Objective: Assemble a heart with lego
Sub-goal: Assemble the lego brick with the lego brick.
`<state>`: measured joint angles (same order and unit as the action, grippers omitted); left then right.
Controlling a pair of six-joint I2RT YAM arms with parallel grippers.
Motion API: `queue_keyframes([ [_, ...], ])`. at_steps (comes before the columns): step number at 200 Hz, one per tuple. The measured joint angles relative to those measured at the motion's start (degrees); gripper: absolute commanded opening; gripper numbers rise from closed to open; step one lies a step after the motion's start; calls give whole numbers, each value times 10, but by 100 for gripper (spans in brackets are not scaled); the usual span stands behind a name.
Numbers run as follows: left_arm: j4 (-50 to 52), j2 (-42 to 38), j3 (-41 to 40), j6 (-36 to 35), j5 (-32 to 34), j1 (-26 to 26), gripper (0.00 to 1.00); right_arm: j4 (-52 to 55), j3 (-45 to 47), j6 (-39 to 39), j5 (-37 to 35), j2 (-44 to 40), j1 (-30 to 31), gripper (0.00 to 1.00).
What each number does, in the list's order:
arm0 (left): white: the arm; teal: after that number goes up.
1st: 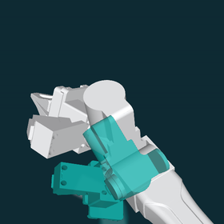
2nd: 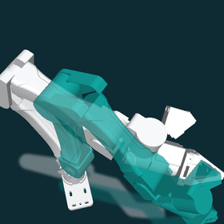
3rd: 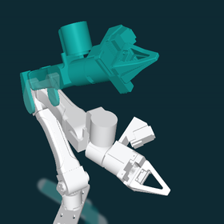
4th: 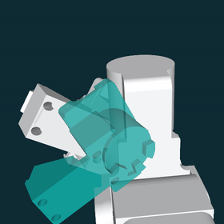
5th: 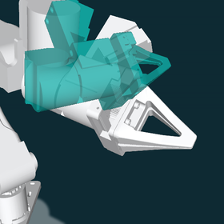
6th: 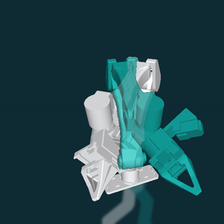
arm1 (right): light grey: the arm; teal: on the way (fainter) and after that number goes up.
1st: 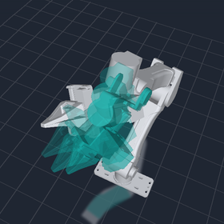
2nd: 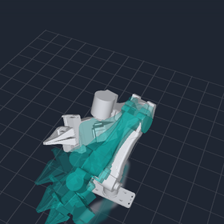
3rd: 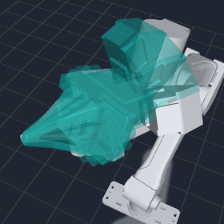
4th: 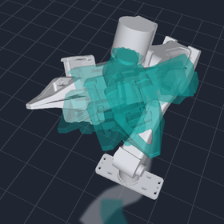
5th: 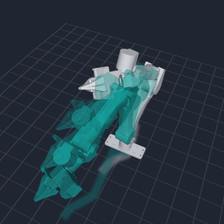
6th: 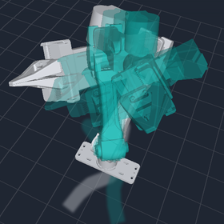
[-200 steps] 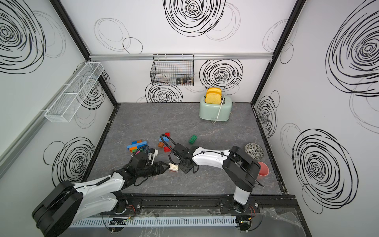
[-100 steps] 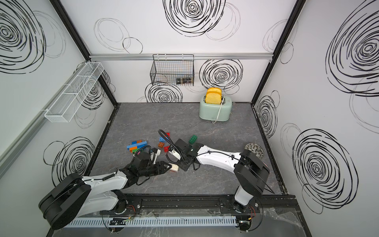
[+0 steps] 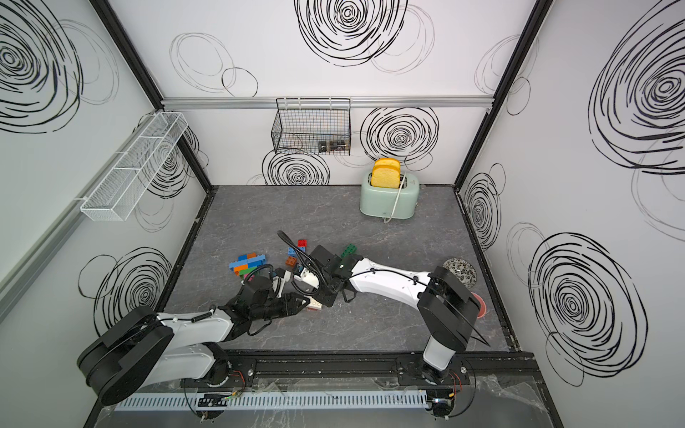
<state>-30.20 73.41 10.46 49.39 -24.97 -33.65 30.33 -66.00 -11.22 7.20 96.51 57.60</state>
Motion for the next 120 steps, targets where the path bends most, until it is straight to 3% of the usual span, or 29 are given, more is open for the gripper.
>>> queue_keyframes([
  [120,-48,23,-10,1,-8,7,51,20,-41,-63,26,64,0,27],
])
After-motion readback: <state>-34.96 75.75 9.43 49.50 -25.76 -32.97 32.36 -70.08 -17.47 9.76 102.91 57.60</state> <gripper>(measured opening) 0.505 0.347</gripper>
